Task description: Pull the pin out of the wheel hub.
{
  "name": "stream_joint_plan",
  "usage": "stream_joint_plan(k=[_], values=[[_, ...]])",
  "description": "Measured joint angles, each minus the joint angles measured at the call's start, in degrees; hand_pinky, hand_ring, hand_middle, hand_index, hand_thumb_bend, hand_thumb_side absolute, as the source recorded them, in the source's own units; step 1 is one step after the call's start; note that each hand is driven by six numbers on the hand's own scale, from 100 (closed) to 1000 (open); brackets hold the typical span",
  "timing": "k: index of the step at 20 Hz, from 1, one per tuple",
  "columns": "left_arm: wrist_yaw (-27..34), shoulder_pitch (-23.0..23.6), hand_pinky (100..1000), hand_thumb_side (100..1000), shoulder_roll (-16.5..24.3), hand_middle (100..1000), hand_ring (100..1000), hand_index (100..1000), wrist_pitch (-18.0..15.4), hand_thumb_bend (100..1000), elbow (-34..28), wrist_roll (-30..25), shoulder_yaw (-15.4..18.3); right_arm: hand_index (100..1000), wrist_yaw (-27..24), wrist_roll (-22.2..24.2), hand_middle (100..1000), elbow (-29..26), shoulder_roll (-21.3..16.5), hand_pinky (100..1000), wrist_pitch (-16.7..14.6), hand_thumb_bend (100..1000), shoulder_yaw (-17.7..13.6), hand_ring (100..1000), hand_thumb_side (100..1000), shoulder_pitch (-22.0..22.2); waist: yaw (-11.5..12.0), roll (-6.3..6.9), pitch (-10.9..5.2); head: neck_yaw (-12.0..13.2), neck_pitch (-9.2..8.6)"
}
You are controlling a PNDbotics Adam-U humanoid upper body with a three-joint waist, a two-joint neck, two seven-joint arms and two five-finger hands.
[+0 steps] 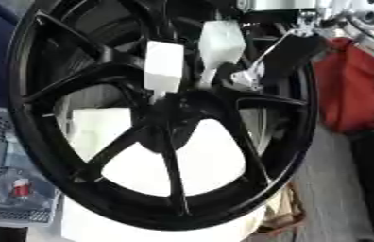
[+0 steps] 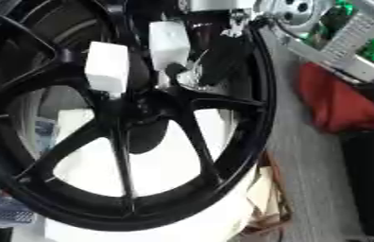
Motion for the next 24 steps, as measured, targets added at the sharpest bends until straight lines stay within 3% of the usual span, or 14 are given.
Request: stream_joint_plan(k=[12, 19, 23, 24], values=[[0.0, 0.01, 891, 872, -0.02, 708, 609, 884, 0.03, 135, 0.0, 0.03, 0.01, 591, -5.33, -2.45, 357, 0.0, -0.65, 598, -2.69, 100, -4.74, 407, 190, 0.08, -0.35, 0.04, 0.0, -1.26, 0.01], [0.0, 0.14, 891, 872, -0.02, 708, 610, 884, 0.03, 135, 0.0, 0.06, 0.05, 591, -8.85, -3.79, 349, 0.0, -2.32, 598, -4.38, 100, -11.12, 394, 252, 1.05, -0.79, 0.18, 0.0, -0.94, 0.01], [-0.02, 0.36, 892, 872, -0.02, 709, 610, 884, -0.09, 134, 0.0, 0.18, 0.15, 596, -11.29, -6.85, 346, 0.0, -3.4, 600, -5.35, 100, -16.01, 387, 285, 3.15, -1.15, 0.31, 0.01, -0.42, 0.02], [-0.03, 0.36, 892, 872, -0.02, 709, 610, 884, -0.1, 134, 0.0, 0.2, 0.22, 597, -11.79, -7.94, 347, 0.0, -3.8, 601, -5.46, 100, -17.36, 387, 377, 3.98, -1.21, 0.44, 0.05, -0.33, 0.02]])
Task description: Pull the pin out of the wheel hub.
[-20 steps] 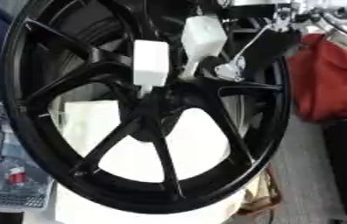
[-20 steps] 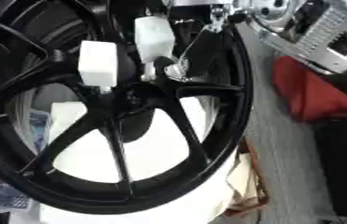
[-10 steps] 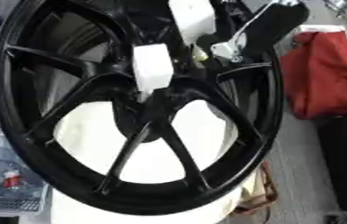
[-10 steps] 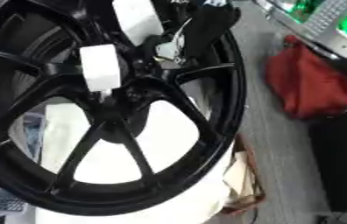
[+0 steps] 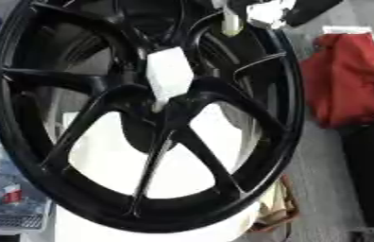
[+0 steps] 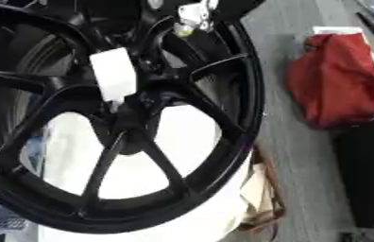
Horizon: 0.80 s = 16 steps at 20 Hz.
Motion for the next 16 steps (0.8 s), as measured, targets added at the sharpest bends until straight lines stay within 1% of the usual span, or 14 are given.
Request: stream_joint_plan(k=[1, 4, 6, 7, 8, 9, 10, 11, 13, 16], values=[[-0.02, 0.0, 892, 872, 0.0, 709, 610, 884, -0.02, 134, 0.0, 0.02, 0.1, 599, -0.37, -1.23, 348, -0.01, -0.41, 603, 0.02, 100, -1.39, 388, 296, 1.08, -0.05, 0.16, 0.08, 0.13, 0.0], [-0.08, 0.0, 892, 872, 0.0, 709, 609, 884, -0.23, 134, 0.0, 0.2, 0.19, 602, -1.06, -5.84, 350, 0.0, -2.37, 606, 0.97, 100, -6.09, 388, 311, 6.31, -0.32, 0.55, 0.39, 0.49, 0.0], [-0.21, 0.0, 893, 872, 0.0, 709, 609, 884, -0.39, 133, 0.0, 0.3, 0.23, 603, -1.07, -9.68, 350, 0.0, -3.61, 609, 2.45, 100, -9.61, 387, 322, 10.47, -0.39, 0.69, 0.52, 0.92, 0.0], [-0.28, 0.0, 893, 872, 0.0, 709, 609, 884, -0.46, 133, 0.0, 0.35, 0.28, 606, -1.06, -11.72, 354, 0.09, -4.06, 614, 3.31, 100, -11.38, 392, 296, 12.42, -0.47, 0.82, 0.68, 1.09, 0.0], [-0.35, 0.0, 893, 872, 0.0, 709, 609, 884, -0.53, 133, 0.0, 0.41, 0.35, 609, -0.98, -13.71, 357, 0.57, -4.37, 618, 4.13, 100, -13.06, 395, 316, 14.26, -0.5, 0.95, 0.84, 1.3, -0.01], [-0.47, 0.0, 893, 872, 0.0, 709, 609, 884, -0.58, 133, 0.0, 0.43, 0.44, 609, -0.83, -15.6, 357, 1.4, -4.49, 618, 4.8, 100, -14.65, 395, 316, 15.84, -0.5, 1.05, 0.98, 1.48, -0.04], [-0.52, 0.0, 893, 872, 0.0, 710, 609, 885, -0.64, 133, 0.0, 0.46, 0.52, 616, -0.49, -17.27, 367, 2.49, -4.61, 628, 5.26, 100, -16.02, 408, 281, 17.15, -0.48, 1.15, 1.09, 1.69, -0.09], [-0.55, 0.0, 893, 873, 0.0, 710, 609, 885, -0.75, 133, 0.0, 0.47, 0.53, 621, 0.04, -18.75, 375, 3.84, -4.73, 635, 5.62, 100, -17.31, 418, 220, 18.39, -0.43, 1.19, 1.21, 1.94, -0.24], [-0.59, 0.0, 893, 873, -0.01, 710, 609, 885, -0.88, 133, 0.0, 0.48, 0.54, 628, 1.55, -21.15, 384, 6.97, -4.82, 641, 6.12, 100, -19.47, 425, 218, 20.77, -0.34, 1.2, 1.5, 2.46, -0.87], [-0.76, 0.0, 894, 873, -0.13, 710, 609, 885, -0.99, 131, 0.0, 0.44, 0.55, 693, 4.11, -23.64, 466, 11.47, -4.66, 691, 6.72, 100, -21.72, 497, 132, 23.61, -0.29, 1.52, 1.93, 3.38, -1.88]])
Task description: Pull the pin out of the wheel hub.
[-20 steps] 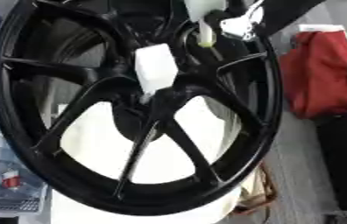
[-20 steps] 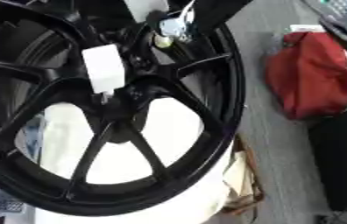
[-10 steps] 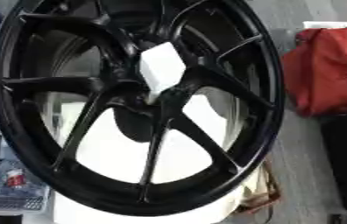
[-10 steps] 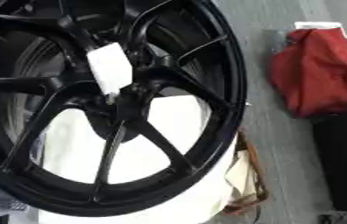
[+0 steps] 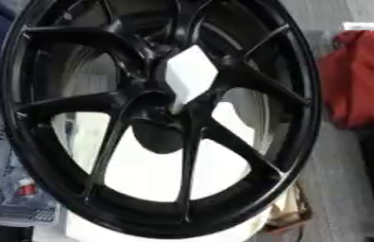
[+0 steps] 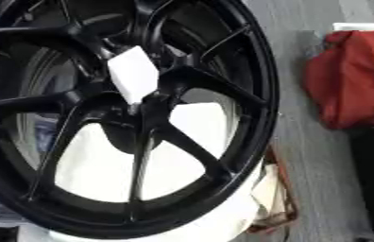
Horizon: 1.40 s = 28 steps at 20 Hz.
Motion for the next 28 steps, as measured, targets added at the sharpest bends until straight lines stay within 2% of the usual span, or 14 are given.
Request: stream_joint_plan(k=[1, 2, 3, 4, 8, 14, 19, 21, 22, 28], values=[[-0.05, 0.0, 894, 873, -0.14, 710, 609, 885, -0.03, 131, 0.0, 0.0, 0.0, 709, 0.93, -0.76, 486, 1.42, 0.37, 703, 0.29, 100, -0.57, 520, 111, 0.81, 0.03, 0.15, 0.05, 0.3, -0.36], [-0.07, -0.01, 894, 872, -0.28, 710, 609, 885, -0.06, 130, 0.0, -0.01, 0.01, 779, 1.86, -1.46, 578, 2.77, 0.8, 749, 0.65, 100, -0.97, 626, 100, 1.57, 0.07, 0.29, 0.16, 0.6, -0.72], [-0.09, -0.02, 894, 872, -0.35, 710, 609, 885, -0.1, 130, 0.0, -0.01, 0.01, 797, 2.86, -2.06, 603, 4.06, 1.26, 759, 1.07, 100, -1.24, 656, 100, 2.29, 0.16, 0.39, 0.25, 0.85, -1.08], [-0.13, -0.04, 894, 873, -0.35, 711, 609, 885, -0.19, 129, 0.0, -0.04, 0.01, 857, 3.9, -2.52, 724, 5.25, 1.75, 803, 1.46, 100, -1.36, 768, 100, 2.93, 0.3, 0.5, 0.34, 1.09, -1.48], [-0.3, -0.23, 895, 876, -0.38, 711, 608, 886, -0.54, 128, 0.0, -0.07, 0.02, 902, 7.07, -3.01, 830, 7.97, 3.69, 854, 2.14, 100, -1.68, 874, 100, 4.72, 0.64, 0.97, 1.01, 1.76, -3.48], [-0.74, -0.23, 896, 876, -0.42, 710, 606, 886, -0.79, 127, 0.0, -0.11, 0.19, 908, 8.1, -3.96, 830, 8.92, 6.09, 850, 2.05, 100, -3.17, 867, 100, 6.68, 0.74, 1.4, 1.64, 2.67, -5.84], [-0.8, -0.23, 896, 874, -0.69, 710, 607, 885, -1.03, 125, 0.0, -0.03, 0.33, 902, 7.04, -6.76, 810, 8.82, 7.48, 838, 1.22, 100, -4.25, 844, 130, 7.4, 0.76, 1.72, 1.84, 3.19, -6.3], [-0.8, -0.23, 896, 873, -0.82, 710, 607, 885, -1.08, 124, 0.0, -0.01, 0.34, 900, 6.46, -8.42, 792, 8.28, 7.91, 829, 0.71, 100, -4.59, 824, 245, 7.73, 0.75, 1.89, 1.84, 3.38, -6.29], [-0.8, -0.23, 896, 873, -0.82, 711, 607, 885, -1.11, 124, 0.0, 0.0, 0.34, 897, 6.22, -9.4, 777, 7.74, 8.05, 820, 0.48, 100, -4.74, 807, 379, 7.74, 0.75, 1.97, 1.84, 3.47, -6.28], [-0.8, -0.25, 897, 870, -0.82, 711, 607, 885, -1.45, 122, 0.0, -0.07, 0.34, 862, 4.2, -16.99, 700, -1.23, 9.11, 792, -2.25, 100, -4.88, 736, 432, 8.02, 0.69, 2.26, 1.84, 3.86, -6.17]])
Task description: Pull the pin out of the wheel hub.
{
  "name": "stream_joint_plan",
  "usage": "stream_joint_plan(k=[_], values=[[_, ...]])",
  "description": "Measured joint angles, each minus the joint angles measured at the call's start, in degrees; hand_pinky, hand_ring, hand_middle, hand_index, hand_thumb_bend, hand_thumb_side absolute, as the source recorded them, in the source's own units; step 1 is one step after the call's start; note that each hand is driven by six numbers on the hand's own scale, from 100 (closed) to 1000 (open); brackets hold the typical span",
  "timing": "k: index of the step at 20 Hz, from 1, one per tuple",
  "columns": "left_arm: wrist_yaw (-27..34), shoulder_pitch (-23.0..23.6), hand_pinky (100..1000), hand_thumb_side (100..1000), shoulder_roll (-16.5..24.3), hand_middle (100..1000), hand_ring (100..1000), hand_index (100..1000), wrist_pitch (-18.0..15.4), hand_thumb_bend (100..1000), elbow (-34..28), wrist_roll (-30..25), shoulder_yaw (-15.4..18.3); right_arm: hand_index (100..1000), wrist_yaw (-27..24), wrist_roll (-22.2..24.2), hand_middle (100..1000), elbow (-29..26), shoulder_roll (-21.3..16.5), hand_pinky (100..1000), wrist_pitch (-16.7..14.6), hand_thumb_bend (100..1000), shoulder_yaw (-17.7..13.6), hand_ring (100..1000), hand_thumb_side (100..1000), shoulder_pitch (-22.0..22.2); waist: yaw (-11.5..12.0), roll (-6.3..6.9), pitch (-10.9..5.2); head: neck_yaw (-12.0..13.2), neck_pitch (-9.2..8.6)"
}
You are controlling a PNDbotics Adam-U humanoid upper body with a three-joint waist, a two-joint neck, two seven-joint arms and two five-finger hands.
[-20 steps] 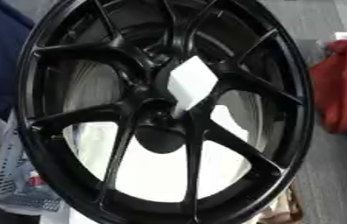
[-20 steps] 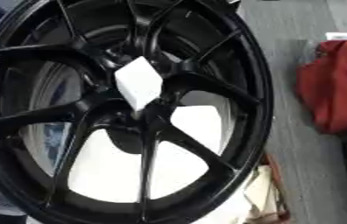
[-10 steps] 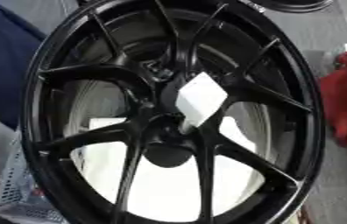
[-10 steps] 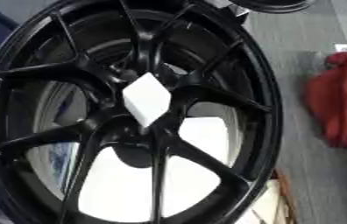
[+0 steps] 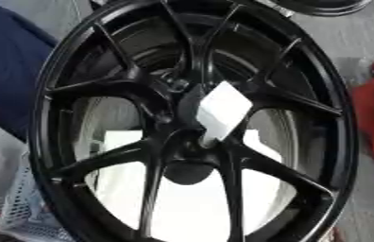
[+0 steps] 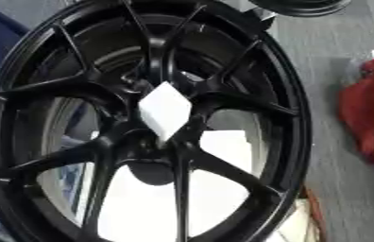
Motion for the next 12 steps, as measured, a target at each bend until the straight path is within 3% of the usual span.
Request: stream_joint_plan(k=[5, 12], values=[[0.01, -0.19, 897, 867, 0.0, 711, 607, 885, -0.33, 119, 0.0, -0.14, 0.0, 839, -0.22, -4.58, 675, -8.29, 0.88, 782, -4.01, 100, 1.07, 711, 465, 0.66, 0.1, 0.25, 0.0, -0.03, 0.43], [0.08, -0.55, 896, 863, 0.05, 711, 606, 884, -0.91, 115, 0.0, -0.34, -0.01, 819, -0.22, -7.55, 657, -9.7, 1.95, 768, -13.06, 100, 3.45, 686, 504, -0.51, 0.43, 0.61, 0.0, -0.32, 0.42]])
